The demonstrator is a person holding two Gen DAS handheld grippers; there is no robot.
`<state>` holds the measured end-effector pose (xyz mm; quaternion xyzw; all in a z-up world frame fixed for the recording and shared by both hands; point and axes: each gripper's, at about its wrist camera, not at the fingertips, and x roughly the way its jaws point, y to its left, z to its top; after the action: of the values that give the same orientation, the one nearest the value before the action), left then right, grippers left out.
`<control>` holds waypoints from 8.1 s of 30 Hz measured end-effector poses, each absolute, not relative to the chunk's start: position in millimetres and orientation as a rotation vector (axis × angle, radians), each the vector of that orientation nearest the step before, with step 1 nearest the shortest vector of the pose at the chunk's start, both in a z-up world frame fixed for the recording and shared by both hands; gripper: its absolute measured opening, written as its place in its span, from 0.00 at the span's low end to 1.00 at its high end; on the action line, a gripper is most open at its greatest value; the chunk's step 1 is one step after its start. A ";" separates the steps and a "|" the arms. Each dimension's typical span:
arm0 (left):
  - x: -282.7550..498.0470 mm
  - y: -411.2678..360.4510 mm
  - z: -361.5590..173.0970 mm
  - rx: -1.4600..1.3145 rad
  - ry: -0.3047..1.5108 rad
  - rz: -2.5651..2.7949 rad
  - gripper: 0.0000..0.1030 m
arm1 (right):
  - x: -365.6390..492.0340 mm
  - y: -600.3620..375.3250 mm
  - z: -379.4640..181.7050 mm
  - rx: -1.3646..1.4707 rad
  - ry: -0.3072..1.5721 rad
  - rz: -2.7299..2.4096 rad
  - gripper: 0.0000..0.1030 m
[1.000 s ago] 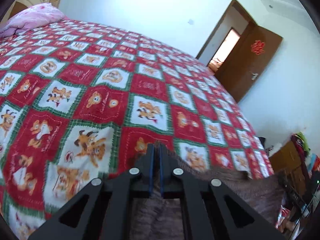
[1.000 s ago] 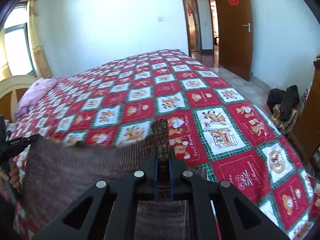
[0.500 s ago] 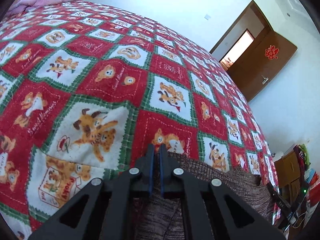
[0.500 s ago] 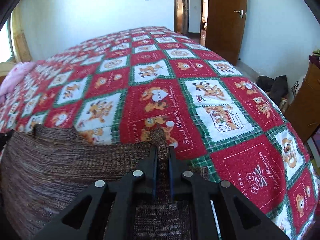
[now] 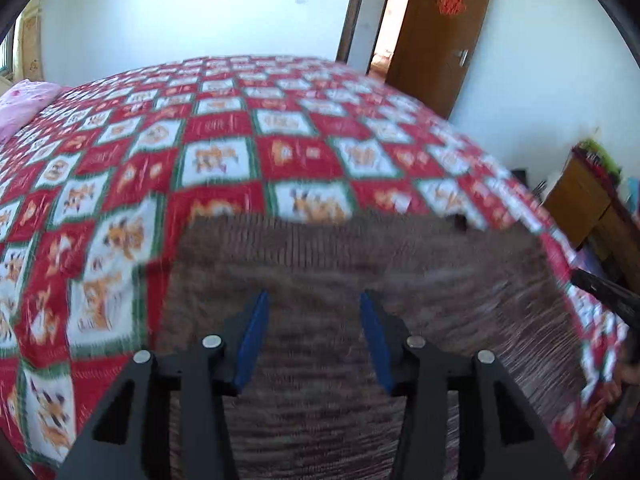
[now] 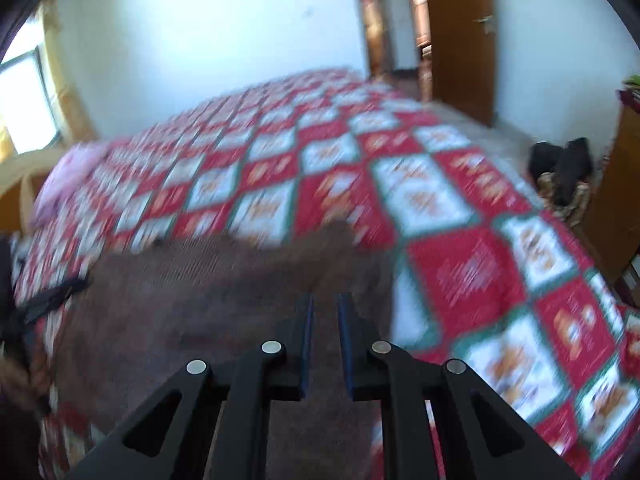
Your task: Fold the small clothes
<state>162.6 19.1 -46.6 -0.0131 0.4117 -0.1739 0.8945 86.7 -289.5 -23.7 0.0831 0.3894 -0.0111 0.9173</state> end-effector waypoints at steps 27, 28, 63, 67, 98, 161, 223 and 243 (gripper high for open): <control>98.5 15.1 -43.9 0.141 0.835 -0.066 0.75 | 37.6 -153.3 -63.0 0.187 0.856 0.188 0.13; 92.0 15.5 -43.5 0.157 0.829 -0.047 0.77 | 37.2 -152.1 -69.5 0.207 0.874 0.192 0.13; 41.1 87.4 -76.8 -0.657 0.729 -0.092 0.63 | 34.0 -170.3 -89.5 0.390 0.845 0.250 0.13; 30.9 93.6 -85.4 -0.646 0.732 -0.091 0.57 | 35.0 -172.8 -90.5 0.405 0.844 0.256 0.13; 39.8 105.5 -85.8 -0.769 0.740 -0.103 0.53 | 36.0 -165.7 -84.0 0.356 0.843 0.238 0.13; 23.8 74.2 -67.2 -0.510 0.489 -0.286 0.09 | 218.6 -17.6 -58.4 0.298 1.110 0.562 0.08; -9.7 -98.6 -42.2 -0.010 0.745 -0.658 0.22 | -1.4 -373.3 -28.4 0.519 0.815 0.081 0.15; 31.5 -72.8 -38.9 -0.013 0.855 -0.427 0.23 | -18.3 -299.5 -71.4 0.402 1.016 0.084 0.03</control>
<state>31.5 -72.8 -38.9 -0.0065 0.4115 -0.2056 0.8879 -18.3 -299.5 -71.4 0.1912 0.4828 0.0401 0.8537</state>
